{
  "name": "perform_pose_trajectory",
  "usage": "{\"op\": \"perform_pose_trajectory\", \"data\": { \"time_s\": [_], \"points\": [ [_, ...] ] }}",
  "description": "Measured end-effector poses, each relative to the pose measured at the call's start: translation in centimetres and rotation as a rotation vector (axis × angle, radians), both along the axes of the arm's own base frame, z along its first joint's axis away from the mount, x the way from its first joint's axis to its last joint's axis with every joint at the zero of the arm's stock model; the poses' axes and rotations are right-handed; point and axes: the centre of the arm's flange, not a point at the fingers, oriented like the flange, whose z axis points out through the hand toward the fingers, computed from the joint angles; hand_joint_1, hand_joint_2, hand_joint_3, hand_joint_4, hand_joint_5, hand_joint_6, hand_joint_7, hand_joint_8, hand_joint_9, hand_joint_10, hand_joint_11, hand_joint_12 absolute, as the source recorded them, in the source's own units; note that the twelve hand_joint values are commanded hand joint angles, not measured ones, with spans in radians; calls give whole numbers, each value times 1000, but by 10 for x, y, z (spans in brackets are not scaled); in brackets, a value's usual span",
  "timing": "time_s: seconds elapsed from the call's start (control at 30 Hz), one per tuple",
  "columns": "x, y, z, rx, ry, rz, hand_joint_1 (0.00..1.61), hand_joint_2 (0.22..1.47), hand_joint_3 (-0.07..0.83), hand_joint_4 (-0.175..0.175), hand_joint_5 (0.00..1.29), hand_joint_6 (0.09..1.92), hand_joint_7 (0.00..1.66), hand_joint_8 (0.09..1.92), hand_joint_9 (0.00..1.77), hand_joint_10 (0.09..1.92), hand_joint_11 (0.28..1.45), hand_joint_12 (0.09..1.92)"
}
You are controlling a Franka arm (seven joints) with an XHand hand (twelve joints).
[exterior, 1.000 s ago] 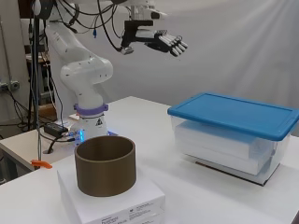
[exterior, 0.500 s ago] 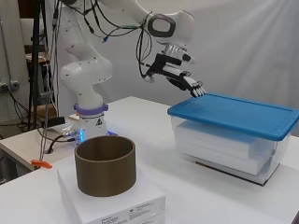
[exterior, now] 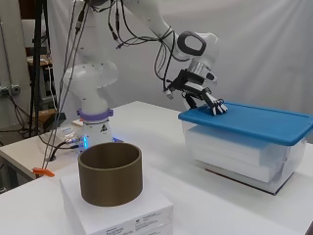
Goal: Teleoperate dual arm-hand system to remove items from a box
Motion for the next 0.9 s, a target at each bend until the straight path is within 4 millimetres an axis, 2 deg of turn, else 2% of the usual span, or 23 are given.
{"op": "perform_pose_trajectory", "data": {
  "time_s": [0.03, 0.07, 0.1, 0.13, 0.17, 0.23, 0.3, 0.33, 0.4, 0.43, 0.5, 0.57, 0.63, 0.7, 0.8, 0.87, 0.9],
  "points": [
    [3, 10, 7, 7, -15, 12, 871, 1190, 12, 101, 536, 1093, 587, 1190, 713, 1100, 648, 688],
    [4, 17, 14, 22, -33, 22, 906, 1200, 7, 138, 568, 1484, 646, 1552, 799, 1489, 671, 1129],
    [3, 20, 19, 38, -46, 38, 931, 1208, 4, 158, 580, 1704, 680, 1750, 855, 1707, 682, 1418],
    [0, 20, 23, 54, -53, 64, 945, 1214, 4, 167, 584, 1817, 698, 1850, 887, 1819, 679, 1574],
    [-2, 18, 28, 66, -57, 95, 942, 1221, 3, 172, 583, 1873, 697, 1899, 854, 1874, 623, 1553],
    [-11, 16, 31, 68, -54, 178, 883, 1241, 3, 175, 576, 1911, 658, 1920, 757, 1911, 554, 1415],
    [-12, 18, 36, 69, -61, 206, 823, 1298, 10, 175, 584, 1737, 610, 1920, 679, 1919, 527, 1307],
    [-11, 22, 45, 69, -74, 210, 815, 1310, 9, 175, 593, 1679, 602, 1920, 664, 1920, 524, 1278],
    [-6, 33, 70, 77, -124, 237, 819, 1314, 3, 175, 614, 1613, 626, 1920, 693, 1920, 531, 1333],
    [-4, 37, 84, 83, -161, 254, 829, 1309, 0, 175, 628, 1586, 642, 1920, 736, 1920, 553, 1428],
    [-5, 38, 106, 59, -220, 300, 847, 1302, -2, 175, 645, 1561, 723, 1920, 902, 1920, 676, 1674],
    [-8, 37, 116, 37, -233, 324, 861, 1297, -2, 171, 655, 1546, 798, 1920, 1011, 1920, 756, 1774],
    [-10, 42, 132, 51, -270, 339, 894, 1268, -6, 168, 704, 1444, 828, 1920, 1030, 1920, 745, 1773],
    [-14, 44, 158, 66, -342, 413, 902, 1251, -4, 174, 727, 1390, 822, 1920, 1029, 1920, 724, 1750],
    [-11, 23, 191, 122, -458, 582, 904, 1245, -1, 175, 735, 1366, 814, 1920, 1039, 1920, 715, 1736],
    [-7, 12, 210, 192, -537, 710, 904, 1242, -1, 175, 739, 1353, 865, 1920, 1117, 1920, 772, 1773],
    [-5, 9, 219, 225, -577, 758, 863, 1270, 0, 175, 688, 1418, 842, 1600, 1050, 1679, 693, 1596]
  ]
}}
